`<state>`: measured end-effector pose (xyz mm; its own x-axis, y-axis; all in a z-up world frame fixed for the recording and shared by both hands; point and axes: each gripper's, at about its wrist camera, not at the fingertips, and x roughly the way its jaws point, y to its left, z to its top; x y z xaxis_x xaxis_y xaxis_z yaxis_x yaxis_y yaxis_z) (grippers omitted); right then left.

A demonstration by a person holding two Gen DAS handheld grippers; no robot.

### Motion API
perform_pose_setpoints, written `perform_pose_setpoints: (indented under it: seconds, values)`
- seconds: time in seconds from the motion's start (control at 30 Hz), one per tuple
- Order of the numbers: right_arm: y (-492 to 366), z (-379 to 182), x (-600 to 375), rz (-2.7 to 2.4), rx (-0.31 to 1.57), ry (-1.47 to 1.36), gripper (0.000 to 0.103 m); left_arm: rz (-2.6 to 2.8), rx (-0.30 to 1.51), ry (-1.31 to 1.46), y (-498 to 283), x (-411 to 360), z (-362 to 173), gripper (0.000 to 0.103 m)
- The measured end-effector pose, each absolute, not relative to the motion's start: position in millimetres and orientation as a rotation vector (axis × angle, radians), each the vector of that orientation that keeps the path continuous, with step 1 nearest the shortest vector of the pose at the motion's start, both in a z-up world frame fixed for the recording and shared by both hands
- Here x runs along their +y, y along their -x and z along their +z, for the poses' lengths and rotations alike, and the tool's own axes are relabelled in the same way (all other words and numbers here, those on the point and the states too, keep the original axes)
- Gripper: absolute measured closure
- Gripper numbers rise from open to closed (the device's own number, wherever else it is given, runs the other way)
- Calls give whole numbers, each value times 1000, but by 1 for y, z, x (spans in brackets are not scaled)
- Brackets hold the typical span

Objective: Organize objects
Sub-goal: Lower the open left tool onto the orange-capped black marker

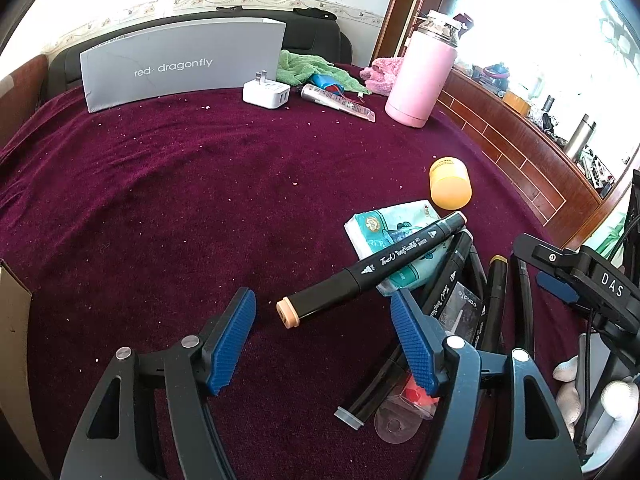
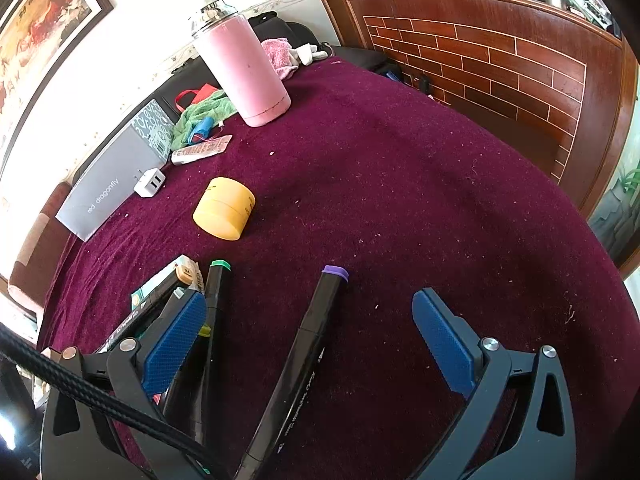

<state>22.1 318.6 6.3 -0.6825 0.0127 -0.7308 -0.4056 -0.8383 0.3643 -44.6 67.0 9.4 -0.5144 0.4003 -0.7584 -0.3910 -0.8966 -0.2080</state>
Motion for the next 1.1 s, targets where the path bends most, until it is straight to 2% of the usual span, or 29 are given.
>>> perform_pose_setpoints:
  seconds: [0.37,0.57,0.7,0.93,0.97,1.0,1.07,1.1]
  values:
    - [-19,6,317,2564,736,1118,0,2352,-64,1193,45,64,9,28]
    - [-18,7,318,2560,730,1131,0,2397,48,1223,45,79,10,29]
    - [-19,7,319,2563,746,1131,0,2457,161,1176,44,90,18,30]
    - [-20,8,321,2560,774,1131,0,2391,666,1060,42,140,22,31]
    - [-19,8,322,2560,781,1130,0,2358,683,1073,44,145,21,40]
    - [-20,8,323,2561,789,1129,0,2308,649,1111,46,146,20,63]
    - [-21,8,324,2562,812,1123,0,2247,594,1176,45,147,20,87]
    - [-21,8,325,2562,823,1119,0,2242,602,1181,42,147,20,89]
